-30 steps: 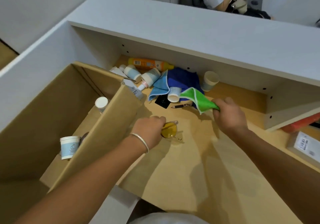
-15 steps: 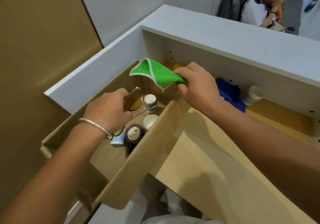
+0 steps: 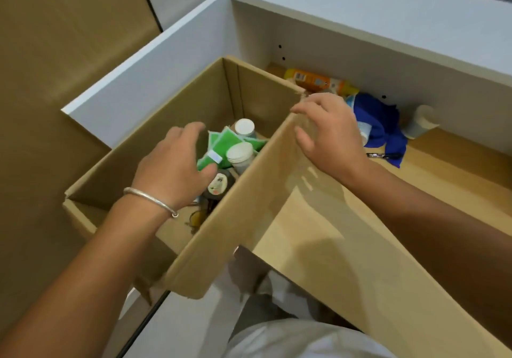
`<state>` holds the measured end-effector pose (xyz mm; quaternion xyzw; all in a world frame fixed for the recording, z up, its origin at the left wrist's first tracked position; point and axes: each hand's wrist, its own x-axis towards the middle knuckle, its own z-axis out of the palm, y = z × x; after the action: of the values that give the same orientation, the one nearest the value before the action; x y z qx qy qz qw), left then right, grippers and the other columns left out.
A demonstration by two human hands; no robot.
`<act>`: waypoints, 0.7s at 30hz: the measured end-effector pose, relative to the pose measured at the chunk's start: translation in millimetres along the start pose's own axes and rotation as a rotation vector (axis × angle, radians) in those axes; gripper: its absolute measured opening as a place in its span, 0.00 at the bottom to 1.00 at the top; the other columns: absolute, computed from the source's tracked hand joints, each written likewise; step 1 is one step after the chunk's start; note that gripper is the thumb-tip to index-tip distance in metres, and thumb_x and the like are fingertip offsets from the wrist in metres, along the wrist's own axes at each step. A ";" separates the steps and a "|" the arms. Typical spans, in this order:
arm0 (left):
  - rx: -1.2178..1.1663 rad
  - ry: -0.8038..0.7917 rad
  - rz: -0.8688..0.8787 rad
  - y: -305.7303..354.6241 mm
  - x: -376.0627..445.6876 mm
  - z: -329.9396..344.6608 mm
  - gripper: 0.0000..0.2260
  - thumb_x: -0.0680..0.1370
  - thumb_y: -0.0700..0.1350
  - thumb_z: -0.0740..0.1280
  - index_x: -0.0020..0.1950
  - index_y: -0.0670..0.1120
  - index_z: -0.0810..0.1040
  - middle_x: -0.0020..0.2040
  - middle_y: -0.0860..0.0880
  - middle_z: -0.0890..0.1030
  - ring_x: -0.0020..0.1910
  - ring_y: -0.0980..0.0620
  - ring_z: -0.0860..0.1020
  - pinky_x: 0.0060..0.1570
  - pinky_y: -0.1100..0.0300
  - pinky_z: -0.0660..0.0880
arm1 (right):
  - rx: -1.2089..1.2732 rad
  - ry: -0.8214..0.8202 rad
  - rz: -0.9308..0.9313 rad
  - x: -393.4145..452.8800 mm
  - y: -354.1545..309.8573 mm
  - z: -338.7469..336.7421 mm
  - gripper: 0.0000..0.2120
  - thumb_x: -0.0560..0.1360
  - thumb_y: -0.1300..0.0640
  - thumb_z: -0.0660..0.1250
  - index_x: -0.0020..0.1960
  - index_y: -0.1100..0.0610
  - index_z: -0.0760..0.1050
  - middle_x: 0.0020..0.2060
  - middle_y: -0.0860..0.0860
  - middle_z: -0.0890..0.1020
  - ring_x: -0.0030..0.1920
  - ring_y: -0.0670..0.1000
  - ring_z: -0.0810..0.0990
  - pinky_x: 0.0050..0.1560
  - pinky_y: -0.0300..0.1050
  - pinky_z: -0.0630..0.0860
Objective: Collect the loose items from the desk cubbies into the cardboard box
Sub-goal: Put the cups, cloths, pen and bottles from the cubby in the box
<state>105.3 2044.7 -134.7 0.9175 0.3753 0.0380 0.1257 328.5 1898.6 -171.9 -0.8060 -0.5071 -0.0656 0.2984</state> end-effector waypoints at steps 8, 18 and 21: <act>-0.229 0.177 0.422 159.5 9.3 55.6 0.26 0.72 0.47 0.69 0.69 0.47 0.69 0.63 0.46 0.73 0.61 0.48 0.72 0.58 0.54 0.71 | -0.173 -0.116 0.212 -53.8 133.5 -49.5 0.25 0.74 0.50 0.67 0.70 0.53 0.70 0.66 0.54 0.73 0.68 0.56 0.68 0.68 0.58 0.63; 0.014 -0.092 0.342 243.4 69.3 205.9 0.32 0.73 0.54 0.68 0.74 0.49 0.61 0.71 0.46 0.67 0.68 0.45 0.66 0.65 0.48 0.67 | -0.313 -0.243 0.286 -73.9 260.3 -66.0 0.33 0.72 0.46 0.68 0.74 0.51 0.63 0.70 0.56 0.68 0.71 0.58 0.63 0.69 0.58 0.60; 0.041 -0.104 0.318 251.4 88.4 235.6 0.31 0.72 0.52 0.68 0.73 0.49 0.63 0.69 0.45 0.69 0.67 0.44 0.67 0.63 0.48 0.67 | -0.316 -0.279 0.316 -67.6 284.7 -64.7 0.34 0.73 0.46 0.68 0.75 0.51 0.61 0.69 0.58 0.69 0.69 0.61 0.65 0.70 0.60 0.59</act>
<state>378.0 1886.2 -299.2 0.9684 0.2192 0.0025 0.1186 552.9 1723.0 -264.9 -0.9129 -0.3948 0.0154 0.1025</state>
